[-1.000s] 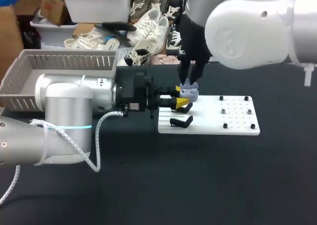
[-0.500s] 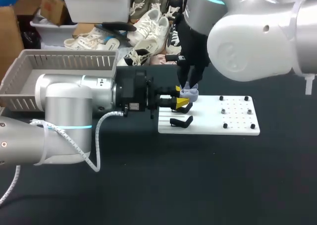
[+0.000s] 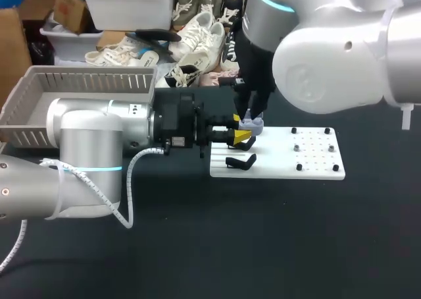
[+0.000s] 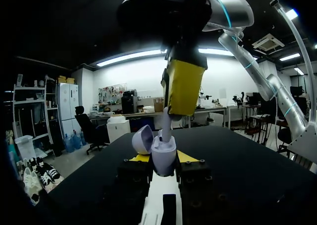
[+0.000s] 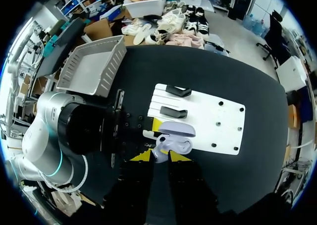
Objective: Pick up each earbud case from the left stands, insert the matching earbuds, close the lid, and place the case in the box.
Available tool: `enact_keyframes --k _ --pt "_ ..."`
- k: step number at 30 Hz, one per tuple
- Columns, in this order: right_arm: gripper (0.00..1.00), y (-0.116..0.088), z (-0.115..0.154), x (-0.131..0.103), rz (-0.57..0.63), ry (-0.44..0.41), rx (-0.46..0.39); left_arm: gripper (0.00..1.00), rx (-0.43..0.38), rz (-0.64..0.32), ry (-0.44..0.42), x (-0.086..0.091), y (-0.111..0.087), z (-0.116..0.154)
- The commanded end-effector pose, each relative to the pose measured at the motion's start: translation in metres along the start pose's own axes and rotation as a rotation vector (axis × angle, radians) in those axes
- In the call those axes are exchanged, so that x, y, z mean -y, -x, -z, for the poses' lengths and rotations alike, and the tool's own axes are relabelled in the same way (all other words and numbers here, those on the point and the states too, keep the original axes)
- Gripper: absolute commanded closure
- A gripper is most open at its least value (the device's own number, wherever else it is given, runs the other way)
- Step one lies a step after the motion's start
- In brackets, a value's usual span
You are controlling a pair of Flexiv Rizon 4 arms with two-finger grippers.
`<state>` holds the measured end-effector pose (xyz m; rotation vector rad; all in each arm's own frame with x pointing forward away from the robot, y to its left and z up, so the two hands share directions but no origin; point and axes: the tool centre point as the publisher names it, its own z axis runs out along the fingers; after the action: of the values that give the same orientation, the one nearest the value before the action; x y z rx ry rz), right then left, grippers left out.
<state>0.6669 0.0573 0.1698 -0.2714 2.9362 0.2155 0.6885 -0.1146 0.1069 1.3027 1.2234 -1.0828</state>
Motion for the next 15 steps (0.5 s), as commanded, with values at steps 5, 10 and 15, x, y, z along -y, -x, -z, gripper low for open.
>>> enact_keyframes --k 5,10,15 --pt "1.00 0.0004 -0.0041 0.0008 -0.004 -0.003 0.000 1.00 0.001 -0.001 0.004 0.0007 -0.0005 -0.0004" --pt "1.00 0.0014 -0.0044 0.0002 -0.004 -0.004 0.003 1.00 0.001 -0.001 0.004 0.0007 -0.0005 -0.0004" --pt "1.00 0.0026 -0.0067 0.0003 -0.007 -0.005 0.004 1.00 0.001 -0.001 0.004 0.0007 -0.0005 -0.0004"
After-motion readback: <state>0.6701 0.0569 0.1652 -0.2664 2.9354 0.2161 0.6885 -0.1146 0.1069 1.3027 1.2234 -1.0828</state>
